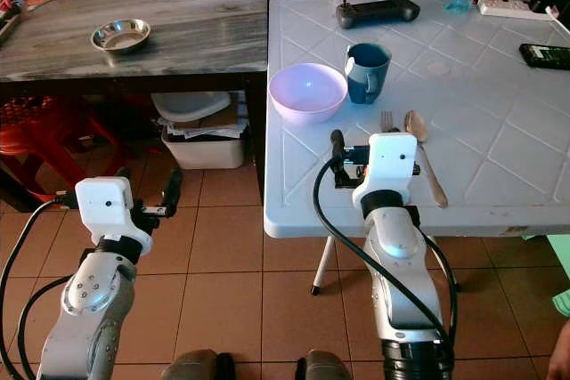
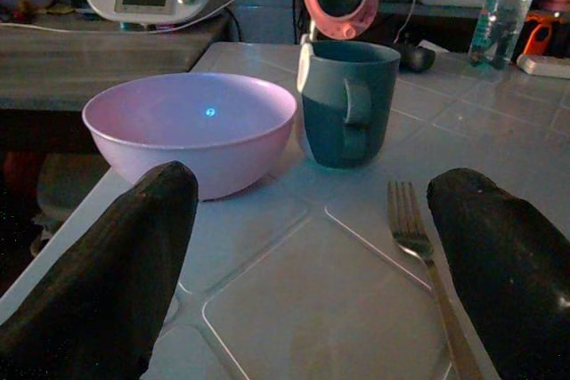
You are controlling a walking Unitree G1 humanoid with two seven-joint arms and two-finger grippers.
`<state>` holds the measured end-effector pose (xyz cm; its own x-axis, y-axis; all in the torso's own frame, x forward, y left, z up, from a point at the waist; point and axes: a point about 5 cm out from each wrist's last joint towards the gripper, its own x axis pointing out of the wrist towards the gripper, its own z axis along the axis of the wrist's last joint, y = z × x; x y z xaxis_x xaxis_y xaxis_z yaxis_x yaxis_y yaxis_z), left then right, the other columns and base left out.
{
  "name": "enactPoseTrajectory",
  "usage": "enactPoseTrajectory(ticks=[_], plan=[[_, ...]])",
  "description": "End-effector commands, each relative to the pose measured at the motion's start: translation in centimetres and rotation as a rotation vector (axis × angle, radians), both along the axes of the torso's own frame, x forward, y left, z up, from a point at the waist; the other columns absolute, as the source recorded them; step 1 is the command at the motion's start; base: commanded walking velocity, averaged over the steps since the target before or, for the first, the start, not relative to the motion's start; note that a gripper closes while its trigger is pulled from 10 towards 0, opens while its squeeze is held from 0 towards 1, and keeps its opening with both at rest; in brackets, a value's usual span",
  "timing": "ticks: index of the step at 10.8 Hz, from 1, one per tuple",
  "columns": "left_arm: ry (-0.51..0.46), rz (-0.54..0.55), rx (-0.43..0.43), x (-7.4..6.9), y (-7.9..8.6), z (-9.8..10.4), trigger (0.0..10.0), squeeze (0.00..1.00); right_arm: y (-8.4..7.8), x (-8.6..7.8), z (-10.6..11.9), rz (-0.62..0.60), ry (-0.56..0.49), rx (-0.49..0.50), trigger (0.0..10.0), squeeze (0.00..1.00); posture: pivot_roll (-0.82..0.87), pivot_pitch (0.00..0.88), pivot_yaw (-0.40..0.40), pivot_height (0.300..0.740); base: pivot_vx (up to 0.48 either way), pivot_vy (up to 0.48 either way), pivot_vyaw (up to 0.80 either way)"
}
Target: Setting the table
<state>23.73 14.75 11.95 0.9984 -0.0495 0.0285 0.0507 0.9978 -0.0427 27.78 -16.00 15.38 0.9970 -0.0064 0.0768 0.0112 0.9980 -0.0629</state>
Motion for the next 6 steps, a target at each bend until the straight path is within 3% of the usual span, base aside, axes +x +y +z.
enactPoseTrajectory(ticks=[1, 2, 3, 4, 5, 6], plan=[[0.030, -0.057, -0.040, 2.6, 3.2, 1.5, 10.0, 0.00, 2.7, 4.1, -1.3, 0.256, 0.237, 0.104, 10.0, 0.00, 0.01, 0.095, 0.047, 0.740, 0.000, 0.000, 0.00], [0.057, 0.012, -0.045, 0.5, 3.1, 0.1, 10.0, 0.00, 1.8, 1.7, -1.6, 0.141, 0.212, 0.127, 10.0, 0.00, 0.01, 0.098, 0.023, 0.740, 0.000, 0.000, 0.00], [0.057, 0.032, -0.055, 0.1, 2.9, -0.2, 10.0, 0.00, 1.5, 0.7, -1.0, 0.000, 0.158, 0.203, 10.0, 0.00, 0.00, 0.099, 0.023, 0.740, 0.000, 0.000, 0.00], [0.059, 0.030, -0.081, 0.3, 2.5, -0.3, 10.0, 0.00, 3.1, 0.4, -1.1, 0.064, 0.208, 0.369, 10.0, 0.00, 0.00, 0.093, 0.030, 0.740, 0.000, 0.000, 0.00], [0.039, -0.020, -0.060, 0.8, 1.7, 0.1, 10.0, 0.00, 3.6, 0.3, -1.0, 0.112, 0.181, 0.400, 10.0, 0.00, 0.00, 0.084, 0.030, 0.740, 0.000, 0.000, 0.00], [0.012, -0.025, -0.055, 1.1, 1.6, 0.6, 10.0, 0.00, 3.9, 0.4, -0.8, 0.156, 0.164, 0.361, 10.0, 0.00, -0.01, 0.077, 0.028, 0.740, 0.000, 0.000, 0.00]])
